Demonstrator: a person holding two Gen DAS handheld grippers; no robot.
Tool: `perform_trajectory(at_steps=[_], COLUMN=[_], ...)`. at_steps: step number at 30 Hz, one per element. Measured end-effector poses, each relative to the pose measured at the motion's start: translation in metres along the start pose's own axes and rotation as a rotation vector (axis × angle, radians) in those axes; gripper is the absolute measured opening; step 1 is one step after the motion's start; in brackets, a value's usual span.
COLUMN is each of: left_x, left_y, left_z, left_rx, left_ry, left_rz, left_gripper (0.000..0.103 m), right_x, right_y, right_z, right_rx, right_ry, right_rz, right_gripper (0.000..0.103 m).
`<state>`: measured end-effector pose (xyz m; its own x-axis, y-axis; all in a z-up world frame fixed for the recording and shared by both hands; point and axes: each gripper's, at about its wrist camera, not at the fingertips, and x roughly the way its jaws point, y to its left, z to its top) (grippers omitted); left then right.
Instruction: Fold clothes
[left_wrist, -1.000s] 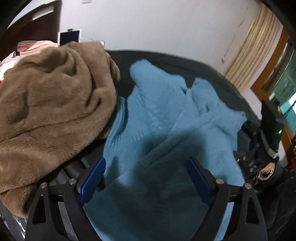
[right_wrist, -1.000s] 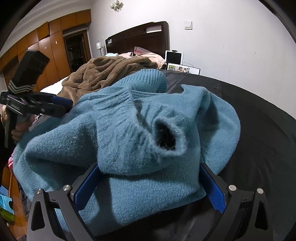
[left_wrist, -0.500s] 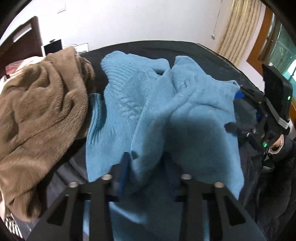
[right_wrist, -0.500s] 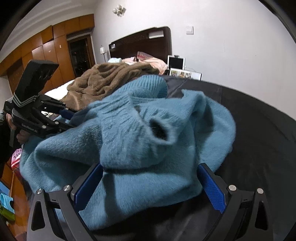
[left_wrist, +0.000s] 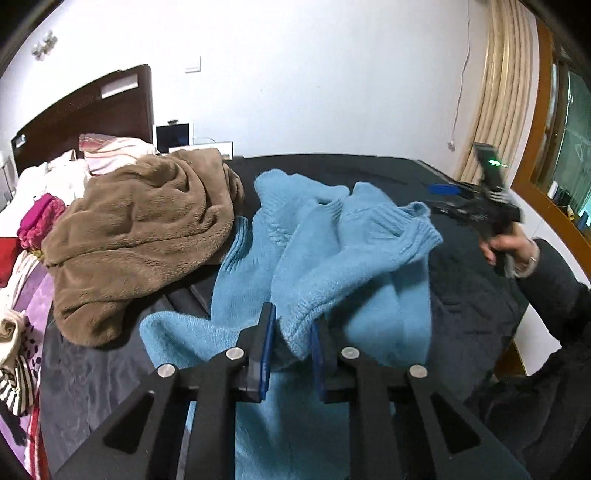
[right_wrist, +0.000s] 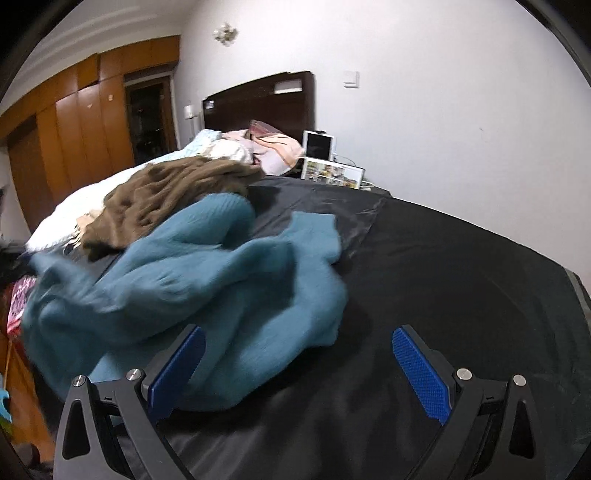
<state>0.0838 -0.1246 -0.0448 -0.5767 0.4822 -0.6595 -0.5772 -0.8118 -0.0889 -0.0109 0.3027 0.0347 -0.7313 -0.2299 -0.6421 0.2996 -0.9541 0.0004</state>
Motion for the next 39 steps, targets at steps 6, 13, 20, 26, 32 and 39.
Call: perform_trajectory(at_steps=[6, 13, 20, 26, 32, 39], left_x=[-0.016, -0.024, -0.031, -0.036, -0.054, -0.079], left_y=[0.008, 0.018, 0.031, 0.032, 0.010, -0.039], left_z=[-0.012, -0.017, -0.017, -0.008, 0.020, 0.059], left_rx=[-0.080, -0.161, -0.261, -0.311, -0.300, -0.250], left_ry=[-0.068, -0.105, -0.150, -0.217, -0.348, -0.535], left_rz=[0.014, 0.044, 0.077, 0.094, 0.071, -0.055], left_gripper=[0.020, 0.020, 0.020, 0.020, 0.020, 0.020], right_x=[0.049, 0.096, 0.122, 0.054, -0.056, -0.187], right_y=[0.003, 0.010, 0.005, 0.006, 0.008, -0.003], right_z=[0.018, 0.041, 0.022, 0.019, 0.023, 0.010], right_rx=[-0.186, -0.248, -0.107, -0.028, 0.032, 0.136], right_ry=[0.075, 0.129, 0.209, 0.001, -0.307, -0.627], right_rz=[0.016, 0.125, 0.312, 0.180, -0.082, -0.343], right_gripper=[0.103, 0.103, 0.032, 0.014, 0.013, 0.013])
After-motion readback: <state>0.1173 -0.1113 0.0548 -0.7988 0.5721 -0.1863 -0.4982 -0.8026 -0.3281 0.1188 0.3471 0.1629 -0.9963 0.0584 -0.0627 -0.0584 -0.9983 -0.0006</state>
